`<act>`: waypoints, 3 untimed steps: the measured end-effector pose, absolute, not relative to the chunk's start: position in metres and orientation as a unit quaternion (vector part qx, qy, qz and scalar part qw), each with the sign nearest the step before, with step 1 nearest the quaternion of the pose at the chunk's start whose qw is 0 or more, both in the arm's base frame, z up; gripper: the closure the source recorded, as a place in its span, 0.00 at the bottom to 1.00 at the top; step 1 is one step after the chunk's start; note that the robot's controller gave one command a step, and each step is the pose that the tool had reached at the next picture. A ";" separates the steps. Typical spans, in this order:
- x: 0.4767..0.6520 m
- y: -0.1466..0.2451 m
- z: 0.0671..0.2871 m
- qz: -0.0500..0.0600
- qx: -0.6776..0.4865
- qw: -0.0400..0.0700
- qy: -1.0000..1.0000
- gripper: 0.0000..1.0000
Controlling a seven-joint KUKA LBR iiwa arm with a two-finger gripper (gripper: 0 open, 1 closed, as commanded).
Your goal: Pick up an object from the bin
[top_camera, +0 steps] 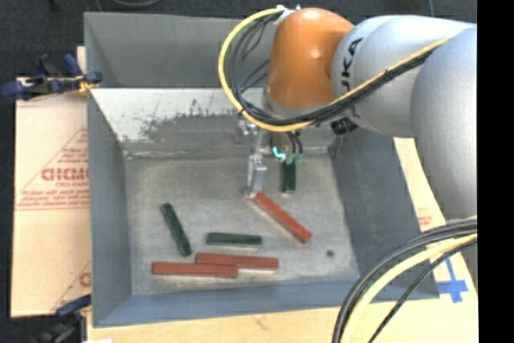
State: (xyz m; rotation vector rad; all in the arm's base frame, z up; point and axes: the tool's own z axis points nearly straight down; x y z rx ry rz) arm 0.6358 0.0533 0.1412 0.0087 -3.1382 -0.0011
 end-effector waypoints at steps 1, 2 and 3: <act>0.573 0.004 0.066 0.001 0.017 0.004 -1.000 0.00; 0.577 0.007 0.071 0.000 0.018 -0.002 -1.000 1.00; 0.534 0.050 0.206 0.000 0.106 -0.005 -0.994 1.00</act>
Offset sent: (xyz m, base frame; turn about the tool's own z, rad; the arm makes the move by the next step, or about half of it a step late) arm -0.0596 -0.0451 -0.0712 -0.0330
